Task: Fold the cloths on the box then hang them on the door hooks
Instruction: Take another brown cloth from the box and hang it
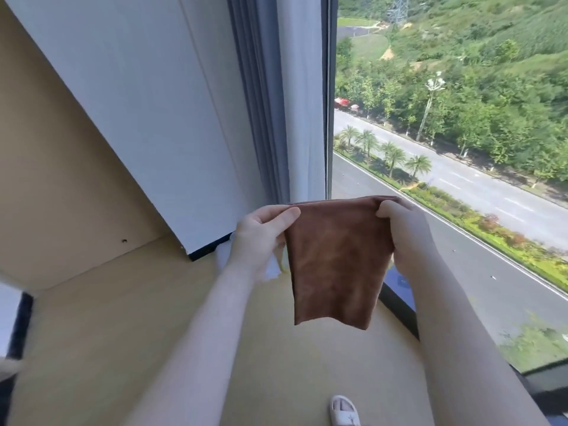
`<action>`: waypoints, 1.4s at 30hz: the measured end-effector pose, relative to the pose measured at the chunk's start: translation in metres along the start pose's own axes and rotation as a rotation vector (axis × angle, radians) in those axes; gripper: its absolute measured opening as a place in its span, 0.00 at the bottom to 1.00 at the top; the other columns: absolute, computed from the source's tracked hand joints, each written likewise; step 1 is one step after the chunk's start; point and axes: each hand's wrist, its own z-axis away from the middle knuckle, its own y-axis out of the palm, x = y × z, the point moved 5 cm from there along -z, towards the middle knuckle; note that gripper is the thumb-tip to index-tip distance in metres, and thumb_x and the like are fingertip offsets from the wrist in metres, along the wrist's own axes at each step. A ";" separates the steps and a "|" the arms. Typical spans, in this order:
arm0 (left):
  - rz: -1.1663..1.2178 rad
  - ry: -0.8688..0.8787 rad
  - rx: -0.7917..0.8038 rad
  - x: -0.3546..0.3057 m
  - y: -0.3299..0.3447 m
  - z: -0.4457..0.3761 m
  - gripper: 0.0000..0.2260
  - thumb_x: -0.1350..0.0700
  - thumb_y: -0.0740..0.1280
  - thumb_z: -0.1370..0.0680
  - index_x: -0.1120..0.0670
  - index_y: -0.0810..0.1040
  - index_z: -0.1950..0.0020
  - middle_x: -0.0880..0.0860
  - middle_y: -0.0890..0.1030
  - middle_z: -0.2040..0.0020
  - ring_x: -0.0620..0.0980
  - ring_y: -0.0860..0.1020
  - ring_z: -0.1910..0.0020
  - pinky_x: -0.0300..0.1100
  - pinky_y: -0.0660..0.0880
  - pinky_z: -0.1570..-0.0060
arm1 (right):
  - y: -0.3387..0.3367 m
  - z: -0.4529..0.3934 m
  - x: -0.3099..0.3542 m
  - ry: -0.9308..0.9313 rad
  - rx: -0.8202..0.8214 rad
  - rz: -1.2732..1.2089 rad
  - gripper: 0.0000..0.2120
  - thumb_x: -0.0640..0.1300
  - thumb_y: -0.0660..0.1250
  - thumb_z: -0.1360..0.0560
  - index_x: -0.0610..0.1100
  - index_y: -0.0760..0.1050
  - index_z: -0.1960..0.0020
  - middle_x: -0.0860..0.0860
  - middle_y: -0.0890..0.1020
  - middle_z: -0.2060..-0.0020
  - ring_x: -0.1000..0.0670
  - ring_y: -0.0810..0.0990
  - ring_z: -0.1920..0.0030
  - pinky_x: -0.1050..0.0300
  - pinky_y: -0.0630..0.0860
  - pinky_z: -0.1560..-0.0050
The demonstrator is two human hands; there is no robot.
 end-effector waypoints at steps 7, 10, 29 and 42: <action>0.013 0.040 -0.213 -0.022 -0.018 -0.051 0.07 0.58 0.74 0.23 0.60 0.85 0.47 0.60 0.86 0.47 0.58 0.85 0.45 0.52 0.80 0.40 | 0.055 -0.072 0.021 -0.097 0.372 0.110 0.08 0.40 0.70 0.24 0.49 0.86 0.49 0.49 0.89 0.55 0.45 0.87 0.52 0.48 0.81 0.50; 0.013 0.061 -0.322 -0.028 -0.037 -0.061 0.06 0.58 0.73 0.22 0.59 0.84 0.48 0.61 0.86 0.45 0.60 0.83 0.42 0.57 0.78 0.36 | 0.084 -0.090 0.021 -0.113 0.461 0.141 0.06 0.45 0.74 0.25 0.49 0.87 0.49 0.50 0.89 0.54 0.44 0.87 0.49 0.45 0.81 0.44; -0.205 0.168 -0.740 -0.058 -0.236 -0.064 0.03 0.49 0.75 0.24 0.48 0.85 0.54 0.49 0.87 0.52 0.50 0.84 0.45 0.57 0.78 0.37 | 0.334 -0.098 0.010 -0.162 0.845 0.226 0.07 0.45 0.72 0.22 0.50 0.87 0.47 0.54 0.88 0.52 0.52 0.86 0.46 0.52 0.81 0.43; -0.232 0.224 -0.784 -0.108 -0.412 -0.093 0.03 0.56 0.74 0.22 0.55 0.82 0.52 0.54 0.87 0.53 0.57 0.84 0.48 0.59 0.79 0.40 | 0.516 -0.070 0.015 -0.206 0.893 0.184 0.06 0.42 0.72 0.22 0.49 0.87 0.48 0.54 0.89 0.52 0.53 0.87 0.48 0.56 0.81 0.45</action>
